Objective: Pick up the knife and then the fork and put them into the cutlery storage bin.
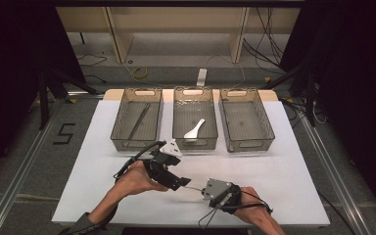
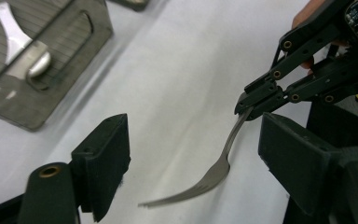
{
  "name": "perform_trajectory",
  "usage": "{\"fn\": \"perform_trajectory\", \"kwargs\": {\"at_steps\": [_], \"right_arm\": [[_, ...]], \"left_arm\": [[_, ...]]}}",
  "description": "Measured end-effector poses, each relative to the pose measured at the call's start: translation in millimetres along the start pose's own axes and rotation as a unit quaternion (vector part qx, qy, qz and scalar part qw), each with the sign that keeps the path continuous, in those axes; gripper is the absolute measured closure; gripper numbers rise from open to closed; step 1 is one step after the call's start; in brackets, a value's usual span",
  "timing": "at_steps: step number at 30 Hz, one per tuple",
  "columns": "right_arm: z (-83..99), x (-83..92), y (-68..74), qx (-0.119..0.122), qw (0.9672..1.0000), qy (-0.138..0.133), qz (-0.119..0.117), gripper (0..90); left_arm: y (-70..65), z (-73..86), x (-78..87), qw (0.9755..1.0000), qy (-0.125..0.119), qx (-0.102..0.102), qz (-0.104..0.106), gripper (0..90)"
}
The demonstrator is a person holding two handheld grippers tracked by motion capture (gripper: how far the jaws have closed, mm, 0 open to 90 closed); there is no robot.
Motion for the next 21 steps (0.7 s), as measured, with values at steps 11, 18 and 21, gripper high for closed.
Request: {"fn": "perform_trajectory", "kwargs": {"at_steps": [11, 18, 21], "right_arm": [[9.9, 6.1, -25.5, -0.057, 0.9980, -0.002, 0.027, 87.8], [17.0, 13.8, -46.8, -0.116, 0.9923, -0.019, 0.040, 87.7], [21.0, 17.7, -55.9, -0.139, 0.9889, -0.027, 0.045, 87.8]], "left_arm": [[13.2, 5.5, 14.5, 0.9964, -0.067, 0.022, -0.046, 19.9], [22.0, 16.9, 26.5, 0.9898, -0.113, 0.049, -0.071, 18.6], [24.4, 24.1, 30.5, 0.9870, -0.127, 0.058, -0.079, 18.4]]}}
Point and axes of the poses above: each handheld gripper's, and its own axes: x roughly backward along the jaws, z roughly out of its underside, y roughly to its left, the point moved 7 cm from there along -x, roughly forward along the jaws, and after that the axes turned 9 degrees about -x, right-handed, at the moved point
